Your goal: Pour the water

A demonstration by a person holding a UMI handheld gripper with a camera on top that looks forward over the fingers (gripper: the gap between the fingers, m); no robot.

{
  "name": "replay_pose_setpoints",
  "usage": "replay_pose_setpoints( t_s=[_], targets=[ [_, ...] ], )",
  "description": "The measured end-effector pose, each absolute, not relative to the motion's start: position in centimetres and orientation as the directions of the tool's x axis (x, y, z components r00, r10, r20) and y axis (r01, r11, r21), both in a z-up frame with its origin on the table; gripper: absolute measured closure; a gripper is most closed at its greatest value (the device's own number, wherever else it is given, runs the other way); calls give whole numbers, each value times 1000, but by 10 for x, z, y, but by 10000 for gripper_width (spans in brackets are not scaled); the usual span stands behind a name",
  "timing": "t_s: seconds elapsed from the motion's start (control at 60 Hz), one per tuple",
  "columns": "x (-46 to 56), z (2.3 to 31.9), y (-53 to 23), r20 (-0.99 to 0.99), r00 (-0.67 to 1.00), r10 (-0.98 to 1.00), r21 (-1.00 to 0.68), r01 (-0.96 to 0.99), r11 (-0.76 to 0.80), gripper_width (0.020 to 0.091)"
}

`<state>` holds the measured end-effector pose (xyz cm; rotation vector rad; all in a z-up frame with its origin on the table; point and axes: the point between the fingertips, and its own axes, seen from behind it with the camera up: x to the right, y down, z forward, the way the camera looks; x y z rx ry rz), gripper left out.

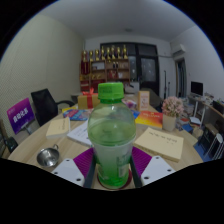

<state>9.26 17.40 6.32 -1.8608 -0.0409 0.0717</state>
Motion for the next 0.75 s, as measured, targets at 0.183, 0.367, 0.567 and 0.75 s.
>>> replay_pose_setpoints(
  t_s=[0.183,0.367,0.567,0.75],
  targets=[
    [90,73,131,1,999,36,-933,14,-360,264],
    [75,100,45,-4,999,-53,-911,-25,-412,272],
    [8,166,-74,-45,990,-136,-911,-97,-402,274],
    [-74,222,-152,-69,993,-101,-910,-104,-402,279]
  ],
)
